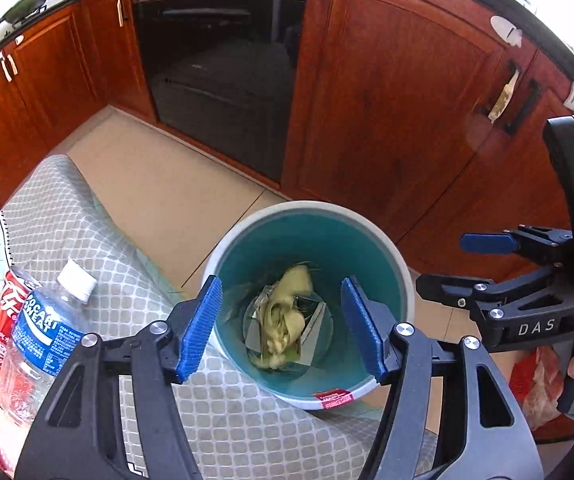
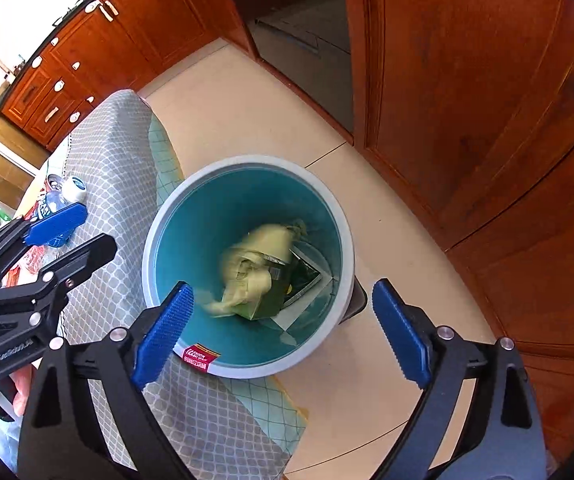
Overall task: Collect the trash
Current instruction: 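Move back to the table and grasp the blue-label water bottle with the right tool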
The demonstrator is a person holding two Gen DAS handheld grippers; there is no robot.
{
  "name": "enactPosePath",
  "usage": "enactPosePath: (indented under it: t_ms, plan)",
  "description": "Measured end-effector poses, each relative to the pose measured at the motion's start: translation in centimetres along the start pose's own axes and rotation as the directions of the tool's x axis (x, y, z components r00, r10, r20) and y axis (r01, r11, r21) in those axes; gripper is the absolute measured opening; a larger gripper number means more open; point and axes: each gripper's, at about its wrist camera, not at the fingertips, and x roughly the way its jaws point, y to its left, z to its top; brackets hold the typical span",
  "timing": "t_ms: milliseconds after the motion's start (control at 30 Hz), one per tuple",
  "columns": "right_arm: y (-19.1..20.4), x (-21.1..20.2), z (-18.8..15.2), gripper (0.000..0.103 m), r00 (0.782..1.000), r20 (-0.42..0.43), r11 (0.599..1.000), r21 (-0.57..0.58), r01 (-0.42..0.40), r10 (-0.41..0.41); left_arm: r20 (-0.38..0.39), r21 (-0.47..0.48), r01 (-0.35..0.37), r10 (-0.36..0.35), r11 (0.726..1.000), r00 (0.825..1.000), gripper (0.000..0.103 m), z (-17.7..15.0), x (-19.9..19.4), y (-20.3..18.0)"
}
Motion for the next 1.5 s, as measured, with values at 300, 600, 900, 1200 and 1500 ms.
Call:
enactPosePath:
  t_ms: [300, 600, 900, 1200, 1500]
  plan:
    - [1.7, 0.7, 0.1, 0.088, 0.998, -0.055, 1.0, 0.0, -0.019, 0.019, 0.003, -0.043, -0.059, 0.059, 0.997, 0.998, 0.078, -2.3, -2.4, 2.6]
    - [7.3, 0.8, 0.6, 0.088, 0.997, -0.046, 0.995, -0.083, -0.062, 0.059, 0.04, -0.132, -0.113, 0.119, 0.985, 0.992, 0.085, -5.5, -8.2, 7.2]
    - [15.7, 1.0, 1.3, 0.088, 0.996, -0.044, 0.976, -0.199, -0.083, 0.076, 0.032, -0.251, -0.203, 0.217, 0.947, 0.976, 0.087, -9.7, -11.8, 16.1]
    - [24.9, 2.4, 3.2, 0.088, 0.996, -0.063, 0.971, -0.224, -0.082, 0.07, 0.025, -0.326, -0.205, 0.225, 0.923, 0.974, 0.087, -12.9, -12.3, 22.0]
    - [30.3, 4.5, 5.0, 0.088, 0.999, -0.034, 0.99, -0.142, 0.022, -0.027, 0.028, -0.36, -0.2, 0.224, 0.911, 0.974, 0.087, -15.1, -12.1, 25.3]
